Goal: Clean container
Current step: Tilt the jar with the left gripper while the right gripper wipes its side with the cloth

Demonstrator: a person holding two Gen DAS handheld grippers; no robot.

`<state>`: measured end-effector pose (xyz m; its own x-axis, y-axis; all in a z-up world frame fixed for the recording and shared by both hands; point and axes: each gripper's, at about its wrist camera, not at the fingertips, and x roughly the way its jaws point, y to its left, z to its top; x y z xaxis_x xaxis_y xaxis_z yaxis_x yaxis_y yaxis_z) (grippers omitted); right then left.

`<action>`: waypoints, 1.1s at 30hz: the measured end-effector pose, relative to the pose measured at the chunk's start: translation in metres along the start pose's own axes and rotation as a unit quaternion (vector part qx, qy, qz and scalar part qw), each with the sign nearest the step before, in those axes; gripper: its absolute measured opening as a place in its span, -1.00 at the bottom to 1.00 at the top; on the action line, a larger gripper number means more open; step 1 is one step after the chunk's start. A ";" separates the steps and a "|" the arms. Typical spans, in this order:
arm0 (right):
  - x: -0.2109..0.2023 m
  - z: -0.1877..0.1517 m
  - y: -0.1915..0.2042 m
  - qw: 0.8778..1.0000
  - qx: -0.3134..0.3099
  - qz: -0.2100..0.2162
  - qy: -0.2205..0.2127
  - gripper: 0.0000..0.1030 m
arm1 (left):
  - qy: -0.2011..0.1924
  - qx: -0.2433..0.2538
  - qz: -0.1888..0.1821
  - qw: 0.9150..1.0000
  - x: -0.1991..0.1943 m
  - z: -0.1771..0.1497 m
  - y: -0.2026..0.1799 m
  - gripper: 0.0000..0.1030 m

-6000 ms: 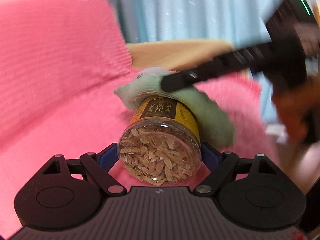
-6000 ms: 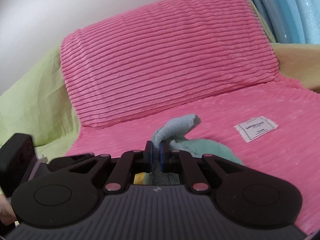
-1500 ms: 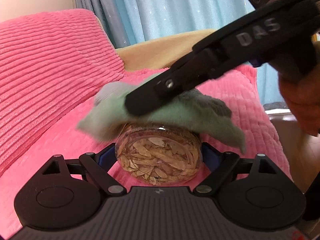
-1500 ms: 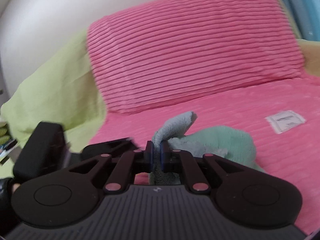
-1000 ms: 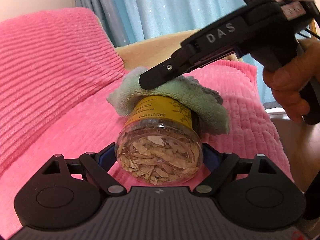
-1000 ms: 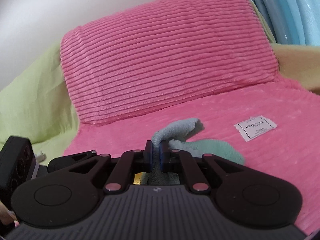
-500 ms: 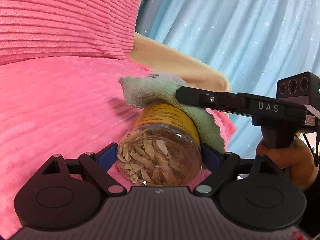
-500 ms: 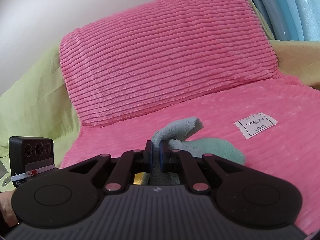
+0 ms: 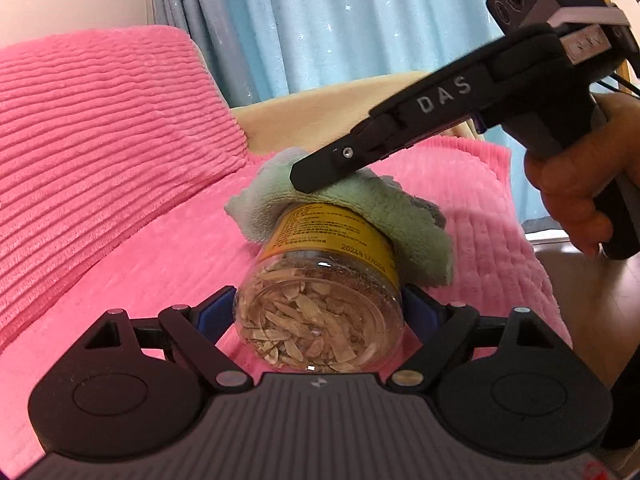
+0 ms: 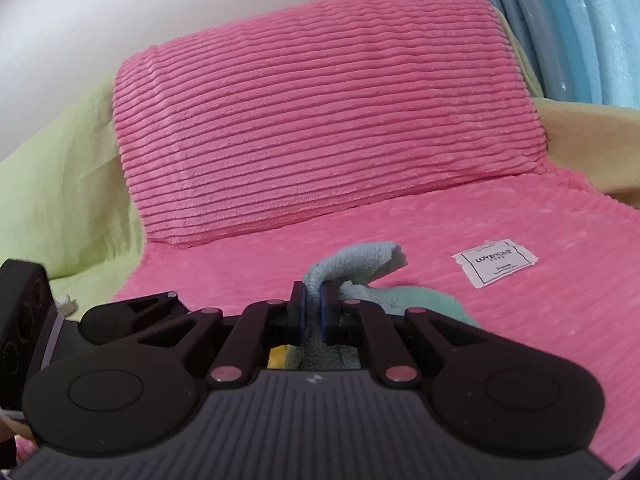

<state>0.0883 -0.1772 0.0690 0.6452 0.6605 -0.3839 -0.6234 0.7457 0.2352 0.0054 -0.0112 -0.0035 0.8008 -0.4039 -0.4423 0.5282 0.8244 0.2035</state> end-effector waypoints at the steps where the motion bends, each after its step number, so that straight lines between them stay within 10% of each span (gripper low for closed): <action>1: -0.001 -0.001 0.002 1.000 -0.002 0.005 0.002 -0.90 | 0.000 -0.001 0.000 1.000 -0.001 0.000 0.001 0.70; 10: -0.002 -0.009 0.024 0.996 -0.022 0.089 0.021 -0.92 | 0.003 -0.002 0.000 1.000 0.009 0.002 0.002 0.70; 21: -0.002 -0.003 -0.016 1.000 0.030 -0.003 -0.009 -0.92 | 0.010 -0.009 -0.001 1.000 0.007 0.003 0.001 0.71; 33: -0.001 -0.005 -0.014 0.999 0.033 -0.001 -0.009 -0.91 | 0.023 -0.211 -0.085 0.974 0.016 -0.009 0.046 0.73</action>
<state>0.0938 -0.1883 0.0616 0.6543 0.6604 -0.3685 -0.5927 0.7505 0.2925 0.0404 0.0239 -0.0087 0.6931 -0.5384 -0.4792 0.4815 0.8406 -0.2480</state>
